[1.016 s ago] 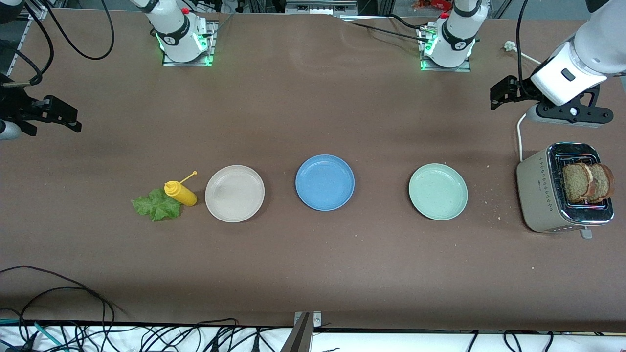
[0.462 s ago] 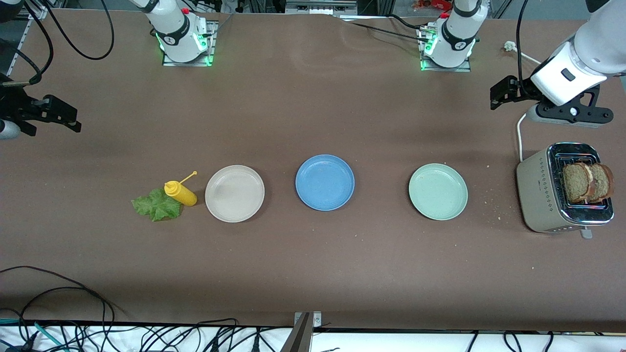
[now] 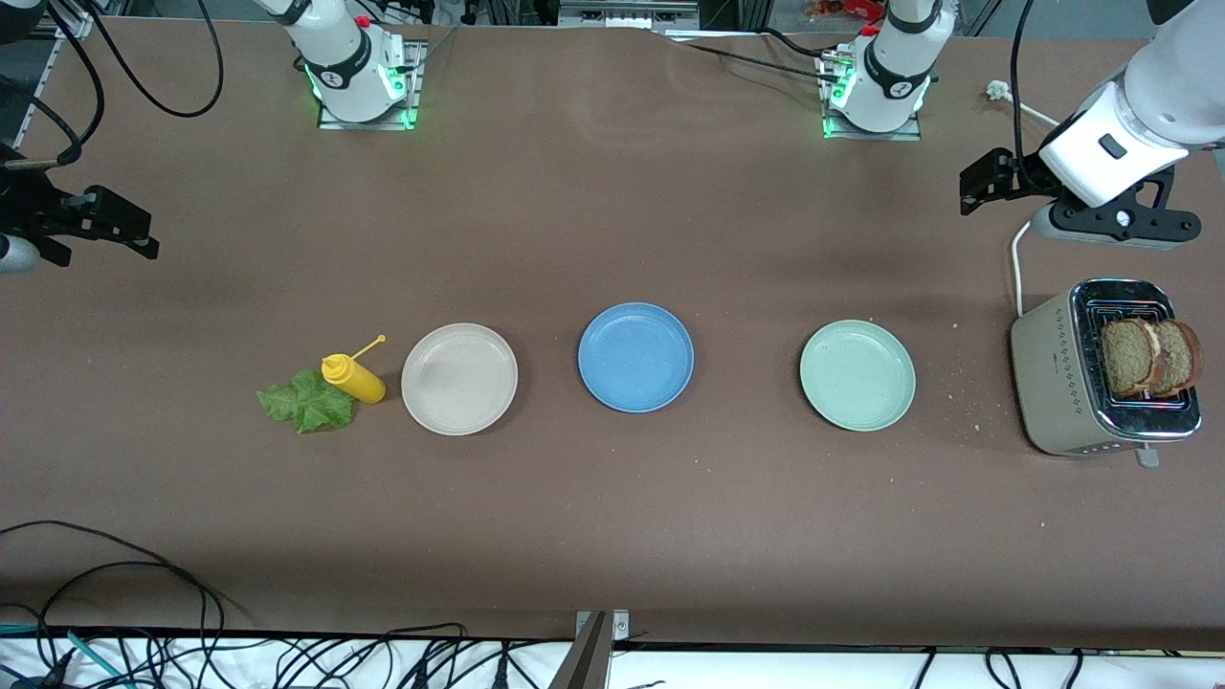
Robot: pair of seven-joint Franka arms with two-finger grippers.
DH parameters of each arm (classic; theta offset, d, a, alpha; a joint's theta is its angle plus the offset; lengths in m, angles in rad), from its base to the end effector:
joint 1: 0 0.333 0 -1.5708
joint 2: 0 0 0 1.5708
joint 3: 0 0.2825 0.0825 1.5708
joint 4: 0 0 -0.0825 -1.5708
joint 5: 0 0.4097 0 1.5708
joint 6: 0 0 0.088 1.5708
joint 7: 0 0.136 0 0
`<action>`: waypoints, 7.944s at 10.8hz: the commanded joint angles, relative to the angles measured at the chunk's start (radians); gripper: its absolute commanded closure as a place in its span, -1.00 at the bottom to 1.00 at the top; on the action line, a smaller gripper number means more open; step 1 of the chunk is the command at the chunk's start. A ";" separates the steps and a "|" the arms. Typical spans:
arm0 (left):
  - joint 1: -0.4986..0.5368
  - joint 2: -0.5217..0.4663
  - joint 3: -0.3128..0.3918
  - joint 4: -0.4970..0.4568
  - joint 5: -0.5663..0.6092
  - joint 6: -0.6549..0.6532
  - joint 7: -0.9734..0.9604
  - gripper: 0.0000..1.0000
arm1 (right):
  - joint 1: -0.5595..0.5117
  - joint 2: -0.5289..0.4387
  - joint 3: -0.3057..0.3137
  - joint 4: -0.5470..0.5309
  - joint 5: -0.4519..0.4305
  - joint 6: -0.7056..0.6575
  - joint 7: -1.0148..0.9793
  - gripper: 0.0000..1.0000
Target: Make sandwich in blue plate with both arms
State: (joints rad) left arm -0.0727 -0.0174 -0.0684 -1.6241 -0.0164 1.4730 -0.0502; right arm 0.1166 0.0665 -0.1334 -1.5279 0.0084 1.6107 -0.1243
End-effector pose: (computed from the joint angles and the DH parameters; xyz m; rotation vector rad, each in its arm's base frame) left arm 0.5531 -0.0812 0.5381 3.1289 -0.1430 -0.2111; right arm 0.6027 -0.0069 0.5480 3.1353 0.1688 0.0264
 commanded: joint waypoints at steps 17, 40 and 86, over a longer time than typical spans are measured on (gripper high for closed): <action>-0.010 0.004 0.012 0.021 -0.028 -0.020 0.023 -1.00 | -0.002 0.007 0.000 0.026 0.010 -0.012 0.002 -1.00; 0.071 0.045 0.044 0.021 0.033 -0.007 0.049 -1.00 | -0.005 0.007 0.000 0.026 0.015 -0.012 0.000 -1.00; 0.051 0.517 -0.266 0.319 -0.396 0.081 -0.103 1.00 | -0.012 0.010 -0.005 0.025 0.016 -0.015 0.002 -1.00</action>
State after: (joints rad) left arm 0.0059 0.4277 -0.3367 -1.3190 -0.2833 1.4962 -0.1508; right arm 0.1106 0.0688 -0.1355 -1.5237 0.0110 1.6104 -0.1243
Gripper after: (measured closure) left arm 0.916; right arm 0.000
